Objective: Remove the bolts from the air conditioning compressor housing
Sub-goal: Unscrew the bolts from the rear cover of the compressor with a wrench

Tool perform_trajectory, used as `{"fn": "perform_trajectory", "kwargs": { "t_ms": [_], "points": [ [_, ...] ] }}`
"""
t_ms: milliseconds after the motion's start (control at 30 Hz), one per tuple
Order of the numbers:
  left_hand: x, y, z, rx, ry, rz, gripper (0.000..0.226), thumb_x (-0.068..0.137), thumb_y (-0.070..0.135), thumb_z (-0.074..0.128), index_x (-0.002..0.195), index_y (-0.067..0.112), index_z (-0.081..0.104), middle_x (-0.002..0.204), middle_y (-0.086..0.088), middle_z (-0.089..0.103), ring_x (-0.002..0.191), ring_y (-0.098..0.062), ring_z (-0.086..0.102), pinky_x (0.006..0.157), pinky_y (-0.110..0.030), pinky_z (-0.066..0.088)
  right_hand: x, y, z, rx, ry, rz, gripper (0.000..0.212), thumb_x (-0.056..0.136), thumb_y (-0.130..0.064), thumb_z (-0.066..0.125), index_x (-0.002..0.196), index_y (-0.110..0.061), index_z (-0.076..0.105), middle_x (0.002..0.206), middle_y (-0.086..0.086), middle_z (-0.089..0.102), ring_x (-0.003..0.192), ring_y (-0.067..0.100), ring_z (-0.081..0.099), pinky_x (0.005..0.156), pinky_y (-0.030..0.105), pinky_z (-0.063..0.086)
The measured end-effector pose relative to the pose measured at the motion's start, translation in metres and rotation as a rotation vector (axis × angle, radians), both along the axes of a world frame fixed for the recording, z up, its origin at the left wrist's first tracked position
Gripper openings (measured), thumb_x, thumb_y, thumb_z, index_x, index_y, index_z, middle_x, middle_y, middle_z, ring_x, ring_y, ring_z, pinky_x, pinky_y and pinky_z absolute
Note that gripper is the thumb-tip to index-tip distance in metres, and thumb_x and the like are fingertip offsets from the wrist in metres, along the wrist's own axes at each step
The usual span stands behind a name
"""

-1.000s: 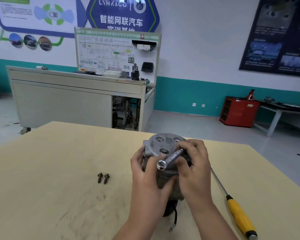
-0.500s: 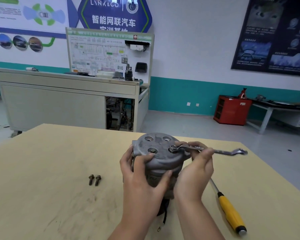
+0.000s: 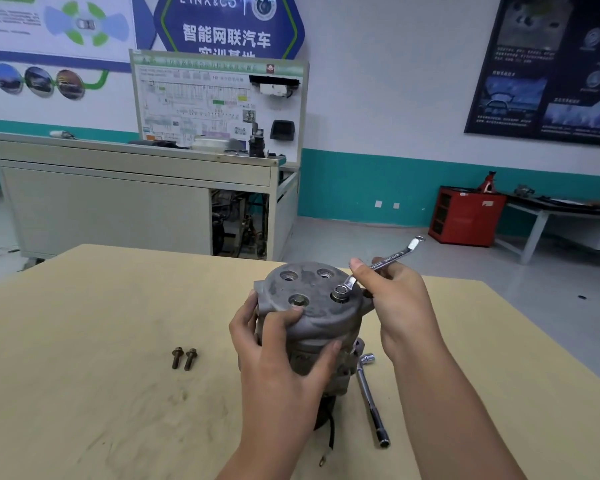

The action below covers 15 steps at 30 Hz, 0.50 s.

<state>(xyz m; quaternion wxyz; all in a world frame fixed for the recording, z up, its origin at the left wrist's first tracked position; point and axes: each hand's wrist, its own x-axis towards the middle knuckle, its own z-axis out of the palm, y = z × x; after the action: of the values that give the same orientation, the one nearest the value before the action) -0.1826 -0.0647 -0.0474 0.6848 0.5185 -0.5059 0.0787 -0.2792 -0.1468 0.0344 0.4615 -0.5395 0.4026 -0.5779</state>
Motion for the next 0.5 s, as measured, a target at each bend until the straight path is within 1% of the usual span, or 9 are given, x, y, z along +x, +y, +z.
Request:
{"fn": "perform_trajectory", "kwargs": {
  "t_ms": [33,100,200,233,300,333,400,467,500],
  "points": [
    [0.0,0.0,0.0,-0.002,0.0,0.006,0.064,0.061,0.021,0.086,0.1,0.049,0.044,0.132,0.003,0.029,0.132,-0.021,0.038,0.102,-0.009,0.028,0.0,0.0,0.002,0.004,0.007,0.011,0.024,0.086,-0.019,0.069,0.067,-0.009,0.058,0.051,-0.009,0.059,0.052,0.006,0.055,0.051,0.017,0.045],
    [-0.001,-0.001,-0.001,-0.002,0.006,0.016,0.063,0.061,0.021,0.087,0.099,0.048,0.045,0.132,0.002,0.029,0.133,-0.022,0.037,0.102,-0.009,0.028,0.001,0.0,0.004,0.015,0.008,0.023,0.021,0.086,-0.018,0.069,0.068,-0.01,0.059,0.051,-0.009,0.06,0.052,0.005,0.056,0.052,0.018,0.046],
    [-0.001,-0.001,-0.001,-0.01,0.004,0.028,0.067,0.06,0.019,0.088,0.099,0.051,0.043,0.133,0.001,0.029,0.133,-0.016,0.034,0.101,-0.002,0.024,0.006,-0.001,0.006,0.02,-0.002,-0.021,0.016,0.085,-0.018,0.07,0.082,-0.009,0.057,0.069,-0.009,0.057,0.063,0.002,0.053,0.06,0.02,0.044],
    [0.0,-0.001,-0.001,-0.011,-0.002,0.031,0.07,0.059,0.018,0.088,0.098,0.054,0.042,0.133,0.001,0.029,0.133,-0.016,0.033,0.101,-0.001,0.023,0.008,-0.001,0.007,0.014,0.002,-0.039,0.017,0.085,-0.017,0.07,0.084,-0.015,0.054,0.076,-0.009,0.057,0.069,0.002,0.054,0.062,0.021,0.044],
    [0.001,-0.001,0.0,-0.005,-0.015,0.03,0.075,0.059,0.018,0.088,0.098,0.06,0.04,0.133,0.003,0.028,0.133,-0.016,0.034,0.101,-0.001,0.023,0.011,-0.003,0.008,-0.008,0.015,-0.051,0.019,0.085,-0.016,0.07,0.084,-0.02,0.051,0.079,-0.004,0.061,0.074,0.01,0.06,0.067,0.028,0.048],
    [0.001,-0.001,0.0,0.001,-0.02,0.024,0.075,0.059,0.018,0.088,0.098,0.061,0.04,0.133,0.005,0.028,0.133,-0.018,0.035,0.102,-0.003,0.025,0.011,-0.004,0.009,-0.02,0.048,-0.05,0.021,0.086,-0.015,0.068,0.081,-0.022,0.049,0.077,-0.004,0.063,0.074,0.012,0.062,0.07,0.032,0.05],
    [0.001,-0.001,0.002,0.017,-0.029,0.004,0.075,0.06,0.017,0.088,0.098,0.06,0.04,0.133,0.007,0.028,0.135,-0.021,0.037,0.102,-0.013,0.03,0.013,-0.006,0.012,-0.038,0.116,-0.018,0.022,0.088,-0.012,0.064,0.078,-0.025,0.051,0.072,-0.004,0.064,0.073,0.015,0.063,0.075,0.035,0.05],
    [0.0,-0.001,0.004,0.039,-0.033,-0.017,0.076,0.061,0.017,0.088,0.098,0.064,0.04,0.134,0.009,0.028,0.136,-0.02,0.036,0.102,-0.022,0.032,0.015,-0.007,0.015,-0.052,0.154,0.031,0.018,0.089,-0.007,0.061,0.082,-0.024,0.058,0.072,-0.005,0.067,0.072,0.013,0.063,0.074,0.033,0.051],
    [0.0,-0.001,0.005,0.046,-0.036,-0.023,0.078,0.062,0.018,0.087,0.099,0.066,0.039,0.134,0.01,0.028,0.136,-0.019,0.036,0.103,-0.023,0.032,0.017,-0.006,0.016,-0.062,0.184,0.047,0.017,0.089,-0.006,0.059,0.088,-0.023,0.06,0.074,-0.005,0.068,0.072,0.011,0.063,0.072,0.029,0.051]
  ]
}}
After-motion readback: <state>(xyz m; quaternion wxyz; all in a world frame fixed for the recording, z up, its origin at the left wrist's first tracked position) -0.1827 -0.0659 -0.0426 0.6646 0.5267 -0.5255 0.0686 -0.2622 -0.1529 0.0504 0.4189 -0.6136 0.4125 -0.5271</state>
